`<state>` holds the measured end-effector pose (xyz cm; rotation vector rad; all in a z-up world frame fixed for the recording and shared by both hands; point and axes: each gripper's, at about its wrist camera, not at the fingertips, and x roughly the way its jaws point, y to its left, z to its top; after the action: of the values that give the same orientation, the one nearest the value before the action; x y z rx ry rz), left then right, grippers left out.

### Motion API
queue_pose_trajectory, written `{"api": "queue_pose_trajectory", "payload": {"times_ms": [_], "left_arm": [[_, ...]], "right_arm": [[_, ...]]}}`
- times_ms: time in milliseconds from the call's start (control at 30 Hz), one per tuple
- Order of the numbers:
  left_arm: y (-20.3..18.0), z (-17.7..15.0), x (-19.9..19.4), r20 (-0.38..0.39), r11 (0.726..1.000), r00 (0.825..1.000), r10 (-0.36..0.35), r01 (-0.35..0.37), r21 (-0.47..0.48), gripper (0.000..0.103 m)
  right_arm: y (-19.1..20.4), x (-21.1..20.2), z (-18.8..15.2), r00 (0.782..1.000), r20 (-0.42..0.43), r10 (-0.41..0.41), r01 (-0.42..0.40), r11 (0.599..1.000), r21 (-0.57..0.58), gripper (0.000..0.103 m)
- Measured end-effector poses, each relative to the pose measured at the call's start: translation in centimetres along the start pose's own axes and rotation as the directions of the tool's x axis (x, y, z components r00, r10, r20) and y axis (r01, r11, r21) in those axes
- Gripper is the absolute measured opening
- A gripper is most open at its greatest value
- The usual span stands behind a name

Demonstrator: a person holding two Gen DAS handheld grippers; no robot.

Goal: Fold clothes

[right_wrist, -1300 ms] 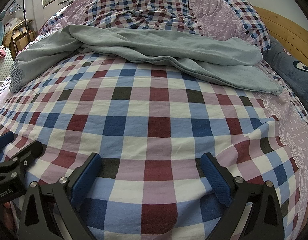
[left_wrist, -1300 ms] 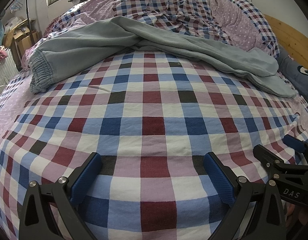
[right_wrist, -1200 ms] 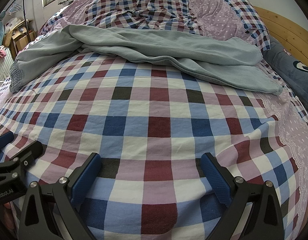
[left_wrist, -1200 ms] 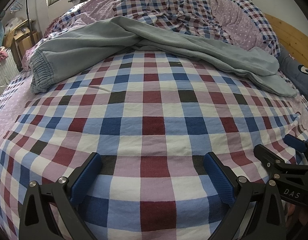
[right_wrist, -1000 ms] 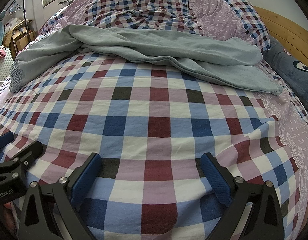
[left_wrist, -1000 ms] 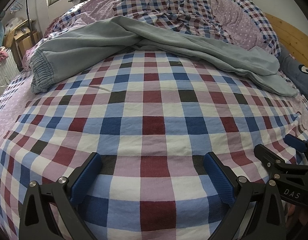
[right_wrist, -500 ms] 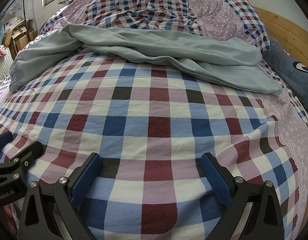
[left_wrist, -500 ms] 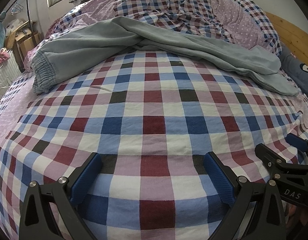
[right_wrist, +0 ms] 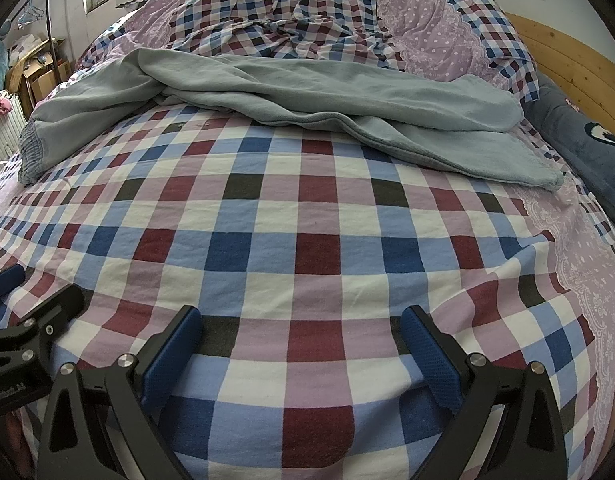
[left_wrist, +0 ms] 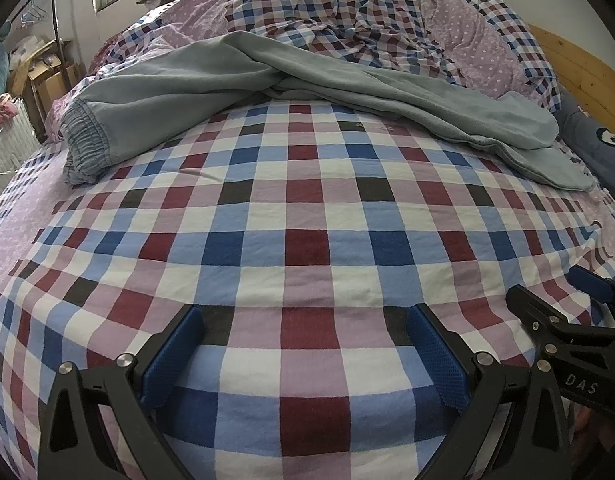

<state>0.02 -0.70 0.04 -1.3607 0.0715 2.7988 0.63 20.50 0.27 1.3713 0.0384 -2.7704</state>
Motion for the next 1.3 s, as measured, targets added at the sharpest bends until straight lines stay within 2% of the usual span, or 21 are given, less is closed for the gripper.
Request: {"api": "queue_pose_trajectory", "payload": {"times_ms": [267,400,467,1300], "left_arm": [[0.4,0.0,0.0,-0.008,1.000,1.000,-0.019,0.019,0.001,0.103],[0.3,0.1,0.0,-0.014,1.000,1.000,-0.026,0.026,-0.001,0.103],[0.4,0.1,0.0,-0.014,1.000,0.999,-0.030,0.030,-0.003,0.103],[1.5,-0.1,-1.2,0.012,0.991,0.993,-0.115,0.116,-0.068,0.101]], "right_arm": [[-0.4,0.3,0.0,0.999,-0.019,0.032,-0.032,0.999,0.030,0.102],[-0.9,0.5,0.0,0.997,-0.028,0.073,-0.071,0.996,0.058,0.102],[-1.0,0.4,0.1,0.999,-0.022,0.038,-0.036,0.995,0.089,0.102],[-1.2,0.5,0.2,0.999,-0.014,0.037,-0.035,0.996,0.084,0.103]]}}
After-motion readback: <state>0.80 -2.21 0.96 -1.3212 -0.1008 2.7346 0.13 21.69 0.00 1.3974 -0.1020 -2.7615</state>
